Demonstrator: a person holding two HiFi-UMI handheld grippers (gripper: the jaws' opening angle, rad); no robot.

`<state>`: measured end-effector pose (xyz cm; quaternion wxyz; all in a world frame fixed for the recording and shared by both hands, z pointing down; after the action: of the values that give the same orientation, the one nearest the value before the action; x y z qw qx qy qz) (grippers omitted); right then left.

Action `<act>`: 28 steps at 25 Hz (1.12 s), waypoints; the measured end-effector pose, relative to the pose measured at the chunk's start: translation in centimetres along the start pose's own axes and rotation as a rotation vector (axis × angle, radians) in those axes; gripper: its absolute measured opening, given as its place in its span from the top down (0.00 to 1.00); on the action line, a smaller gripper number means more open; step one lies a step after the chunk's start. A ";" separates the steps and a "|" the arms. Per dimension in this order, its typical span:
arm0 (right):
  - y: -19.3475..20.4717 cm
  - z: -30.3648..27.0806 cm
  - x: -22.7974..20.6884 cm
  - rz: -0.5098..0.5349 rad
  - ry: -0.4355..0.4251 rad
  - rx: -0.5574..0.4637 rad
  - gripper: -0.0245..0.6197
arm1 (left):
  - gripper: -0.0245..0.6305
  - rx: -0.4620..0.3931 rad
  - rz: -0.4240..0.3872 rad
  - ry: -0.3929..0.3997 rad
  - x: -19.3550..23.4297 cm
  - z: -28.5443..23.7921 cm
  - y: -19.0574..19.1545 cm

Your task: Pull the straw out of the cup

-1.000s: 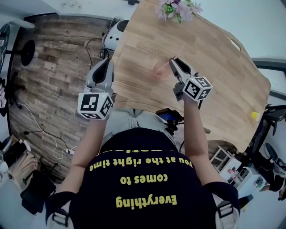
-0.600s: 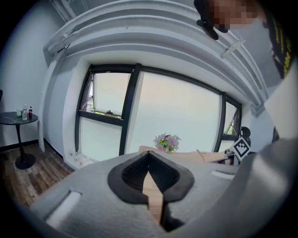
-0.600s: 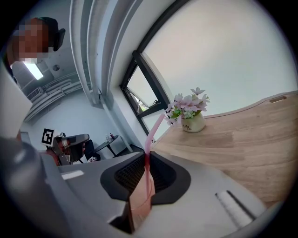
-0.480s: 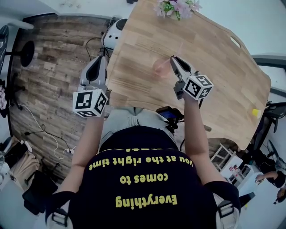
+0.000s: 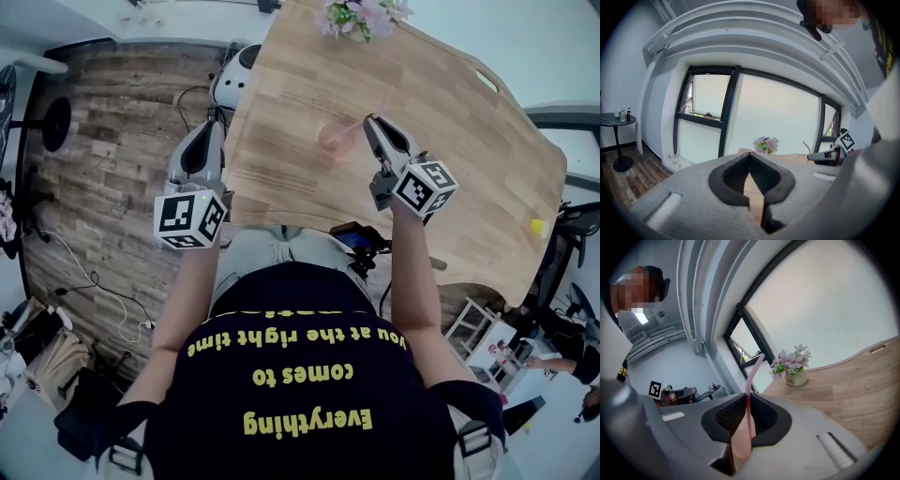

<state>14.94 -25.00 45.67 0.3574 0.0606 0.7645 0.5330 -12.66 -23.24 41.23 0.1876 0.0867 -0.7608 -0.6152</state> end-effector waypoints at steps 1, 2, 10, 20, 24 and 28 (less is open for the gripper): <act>-0.4 0.3 0.1 -0.001 0.002 -0.012 0.90 | 0.96 0.001 0.001 0.002 0.0 0.0 0.1; -0.8 0.6 0.2 -0.003 0.003 -0.023 0.90 | 0.96 0.003 0.001 0.006 -0.1 0.0 0.1; -4.1 2.9 1.6 0.001 0.009 -0.117 0.90 | 0.96 -0.001 -0.007 0.054 -1.1 -0.4 -0.1; -6.2 6.2 1.9 0.015 0.056 -0.198 0.90 | 0.96 -0.005 -0.013 0.113 -2.6 -1.1 -0.5; -5.9 7.9 1.3 -0.001 0.098 -0.214 0.90 | 0.96 0.006 -0.016 0.152 -3.5 -1.8 -0.4; -5.8 9.6 0.9 -0.032 0.149 -0.226 0.90 | 0.96 0.015 -0.022 0.197 -4.6 -2.8 -0.2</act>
<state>21.84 -19.62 38.60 0.3127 -0.0323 0.7249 0.6130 -7.40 -24.10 40.71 0.2539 0.1565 -0.7422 -0.6002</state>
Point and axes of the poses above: the fingertips, and each gripper's own axes: z backward along the fingers, x to its left, y out of its underside, the point moved 1 cm from there along z, backward along the fingers, and after that the axes turned 4 degrees about -x, right-handed, at the moved point
